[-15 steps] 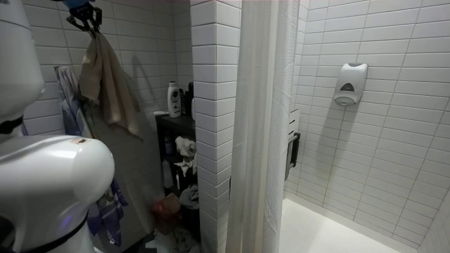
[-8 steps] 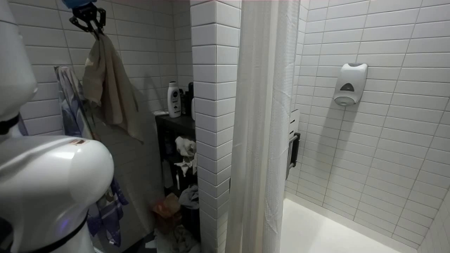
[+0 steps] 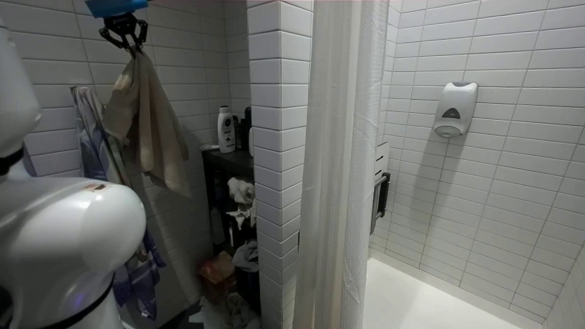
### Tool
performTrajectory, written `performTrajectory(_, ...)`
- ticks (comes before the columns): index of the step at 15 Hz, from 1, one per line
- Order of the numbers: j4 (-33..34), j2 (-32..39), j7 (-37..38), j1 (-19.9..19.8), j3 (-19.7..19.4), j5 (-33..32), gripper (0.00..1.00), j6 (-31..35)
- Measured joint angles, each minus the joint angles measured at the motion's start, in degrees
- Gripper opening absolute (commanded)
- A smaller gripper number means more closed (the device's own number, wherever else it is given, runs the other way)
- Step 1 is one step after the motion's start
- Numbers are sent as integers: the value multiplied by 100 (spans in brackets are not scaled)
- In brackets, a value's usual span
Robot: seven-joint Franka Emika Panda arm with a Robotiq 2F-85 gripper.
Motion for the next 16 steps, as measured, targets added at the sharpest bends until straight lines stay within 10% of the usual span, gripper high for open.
performTrajectory(16, -1196, -694, 210, -223, -161, 670, 5, 445)
